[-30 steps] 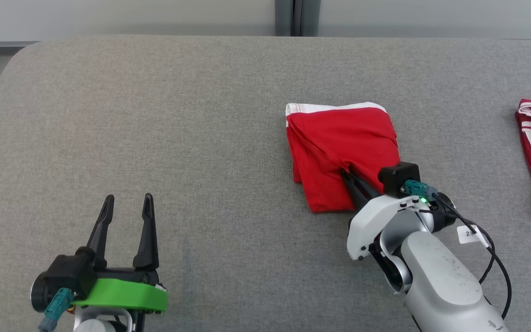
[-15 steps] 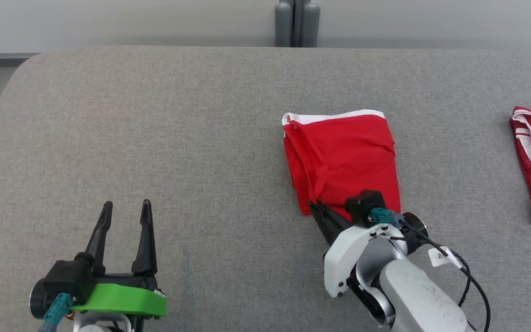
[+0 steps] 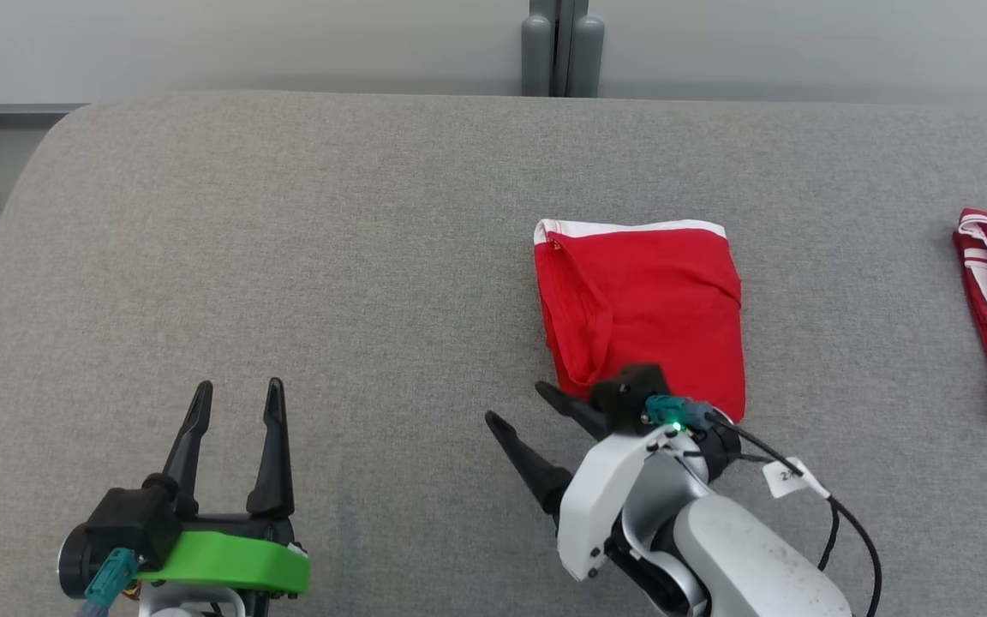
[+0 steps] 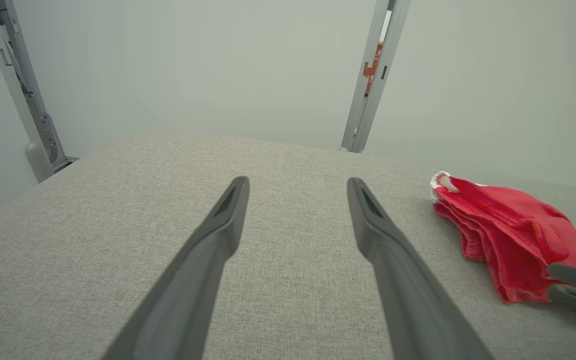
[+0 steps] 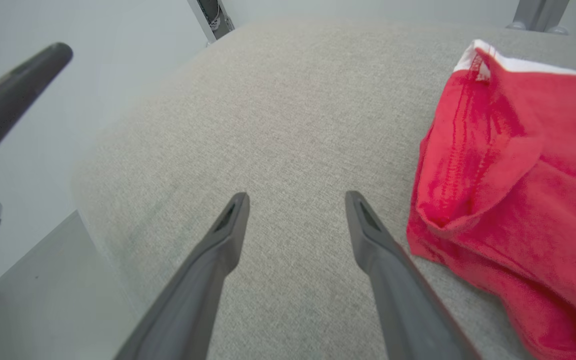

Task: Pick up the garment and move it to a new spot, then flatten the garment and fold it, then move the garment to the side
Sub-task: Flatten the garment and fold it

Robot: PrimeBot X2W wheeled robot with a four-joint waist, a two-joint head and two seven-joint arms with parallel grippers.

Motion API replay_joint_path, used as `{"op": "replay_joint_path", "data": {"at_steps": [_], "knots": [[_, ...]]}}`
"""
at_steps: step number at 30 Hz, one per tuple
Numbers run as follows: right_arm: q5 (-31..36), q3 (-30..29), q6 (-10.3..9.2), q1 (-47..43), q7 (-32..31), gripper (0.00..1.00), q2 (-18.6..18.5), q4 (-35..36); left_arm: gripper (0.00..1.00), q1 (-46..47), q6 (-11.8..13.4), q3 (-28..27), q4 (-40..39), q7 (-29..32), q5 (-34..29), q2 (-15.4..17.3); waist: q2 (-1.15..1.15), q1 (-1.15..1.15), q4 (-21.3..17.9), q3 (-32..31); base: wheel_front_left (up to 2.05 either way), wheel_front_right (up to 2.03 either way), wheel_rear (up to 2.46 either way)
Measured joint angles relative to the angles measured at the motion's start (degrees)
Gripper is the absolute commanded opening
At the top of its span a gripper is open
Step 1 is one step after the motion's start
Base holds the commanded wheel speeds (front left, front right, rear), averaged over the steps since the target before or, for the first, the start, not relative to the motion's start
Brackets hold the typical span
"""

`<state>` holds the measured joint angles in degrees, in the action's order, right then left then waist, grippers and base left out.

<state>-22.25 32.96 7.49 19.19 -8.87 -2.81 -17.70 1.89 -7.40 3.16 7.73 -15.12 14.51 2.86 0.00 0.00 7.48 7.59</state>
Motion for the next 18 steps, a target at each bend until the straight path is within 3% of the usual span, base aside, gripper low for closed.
{"op": "replay_joint_path", "data": {"at_steps": [5,11,12,13,15,18], "knots": [[1.2,-6.3,0.01,0.9,4.7,1.0,0.1,4.0,1.0,-0.2,0.0,-0.8,-0.3,0.0,0.0,0.0,0.0,0.0,-0.4,-0.1,0.0,0.0,0.0],[12.1,-18.8,0.0,1.0,10.6,1.0,0.0,1.1,1.0,-0.1,0.0,-0.6,-0.8,0.0,0.2,0.0,0.0,0.0,-0.6,0.5,0.0,0.0,0.0],[13.1,-20.3,0.0,1.0,10.8,0.94,0.0,-0.1,1.0,0.0,0.0,-0.5,-0.9,0.0,0.3,0.0,0.0,0.0,-0.5,0.6,0.0,0.0,0.0],[13.8,-21.3,0.0,1.1,11.4,0.65,0.0,-1.1,1.0,0.0,0.0,-0.4,-0.9,0.0,0.3,0.0,0.0,0.0,-0.5,0.8,0.0,0.0,0.0],[15.3,-23.5,0.0,1.5,12.5,0.0,0.0,-3.6,1.0,0.2,0.0,-0.1,-1.0,0.0,0.4,0.0,0.0,0.0,-0.2,1.1,0.0,0.0,0.0],[16.0,-25.3,0.0,2.6,13.6,0.0,0.0,-7.3,1.0,0.5,0.0,0.4,-1.1,0.0,0.5,0.0,0.0,0.0,0.3,1.6,0.0,0.0,0.0]]}}
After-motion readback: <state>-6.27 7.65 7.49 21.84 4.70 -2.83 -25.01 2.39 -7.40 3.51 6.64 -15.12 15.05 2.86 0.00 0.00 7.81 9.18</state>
